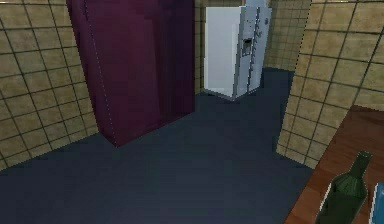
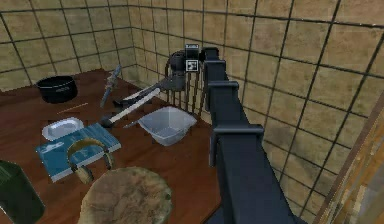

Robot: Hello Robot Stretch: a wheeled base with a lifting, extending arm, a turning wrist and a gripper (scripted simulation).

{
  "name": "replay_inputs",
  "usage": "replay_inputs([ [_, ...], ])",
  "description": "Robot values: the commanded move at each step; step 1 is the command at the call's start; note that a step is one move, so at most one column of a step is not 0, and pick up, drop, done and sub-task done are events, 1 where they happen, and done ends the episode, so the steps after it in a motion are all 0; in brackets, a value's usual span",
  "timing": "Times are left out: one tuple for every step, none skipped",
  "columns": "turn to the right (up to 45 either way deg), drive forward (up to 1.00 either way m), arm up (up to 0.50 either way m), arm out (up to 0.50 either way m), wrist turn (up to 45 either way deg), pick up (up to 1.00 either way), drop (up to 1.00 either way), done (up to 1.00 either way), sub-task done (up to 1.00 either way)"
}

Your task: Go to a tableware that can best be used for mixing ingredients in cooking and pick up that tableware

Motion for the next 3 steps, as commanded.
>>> replay_inputs([
  [0.0,0.00,0.00,0.00,45.0,0.00,0.00,0.00,0.00],
  [0.0,0.00,0.00,0.00,18.0,0.00,0.00,0.00,0.00],
  [0.0,0.00,-0.22,0.00,0.0,0.00,0.00,0.00,0.00],
])
